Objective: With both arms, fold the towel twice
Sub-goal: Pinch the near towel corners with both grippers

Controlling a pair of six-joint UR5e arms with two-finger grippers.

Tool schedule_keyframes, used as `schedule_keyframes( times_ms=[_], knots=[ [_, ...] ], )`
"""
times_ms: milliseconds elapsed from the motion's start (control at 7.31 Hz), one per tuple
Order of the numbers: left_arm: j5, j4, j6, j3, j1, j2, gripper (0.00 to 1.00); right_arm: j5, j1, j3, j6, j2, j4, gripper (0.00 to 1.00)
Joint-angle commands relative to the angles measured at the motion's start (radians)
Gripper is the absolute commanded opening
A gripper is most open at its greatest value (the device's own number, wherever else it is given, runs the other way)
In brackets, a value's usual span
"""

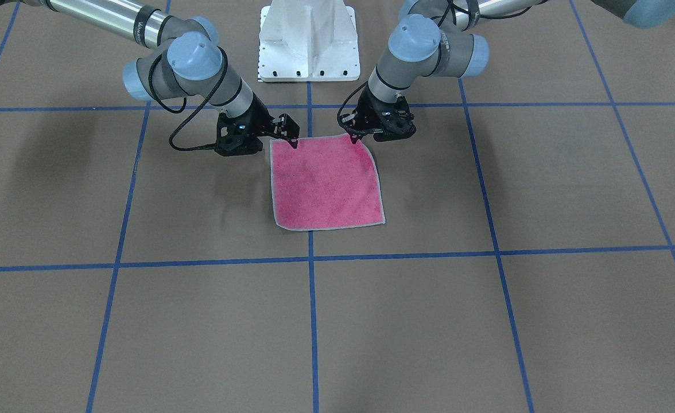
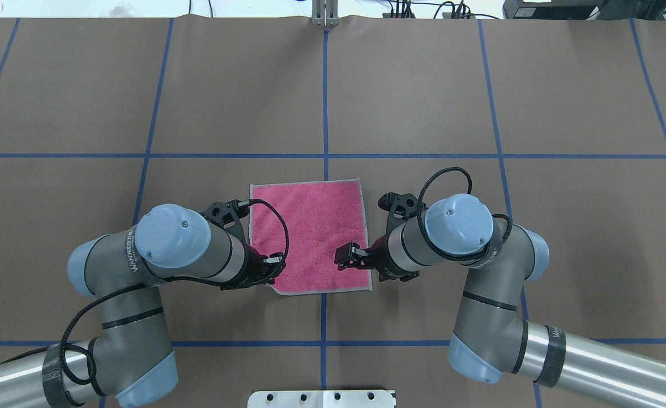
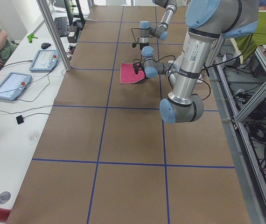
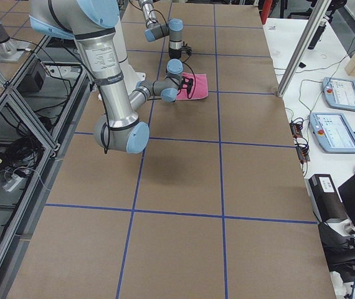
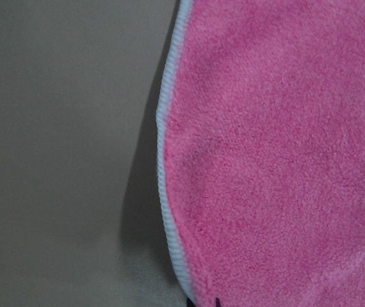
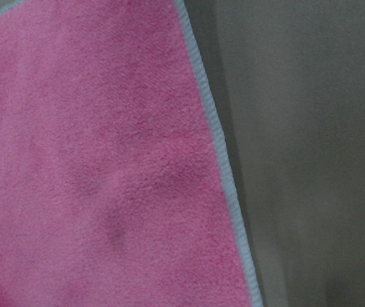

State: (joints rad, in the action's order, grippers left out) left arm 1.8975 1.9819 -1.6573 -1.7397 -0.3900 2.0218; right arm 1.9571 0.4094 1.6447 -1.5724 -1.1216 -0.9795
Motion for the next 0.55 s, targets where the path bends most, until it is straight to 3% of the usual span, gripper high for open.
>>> schedule_keyframes(
  times_ms=[0, 411],
  knots=[
    [0.0, 0.0, 0.001, -0.001, -0.001, 0.0, 0.0, 0.0, -0.003, -0.002, -0.003, 0.002, -0.001, 0.84],
    [0.0, 0.0, -0.001, -0.004, -0.001, 0.0, 0.0, -0.001, -0.007, -0.008, -0.001, -0.001, 0.002, 0.82]
  ],
)
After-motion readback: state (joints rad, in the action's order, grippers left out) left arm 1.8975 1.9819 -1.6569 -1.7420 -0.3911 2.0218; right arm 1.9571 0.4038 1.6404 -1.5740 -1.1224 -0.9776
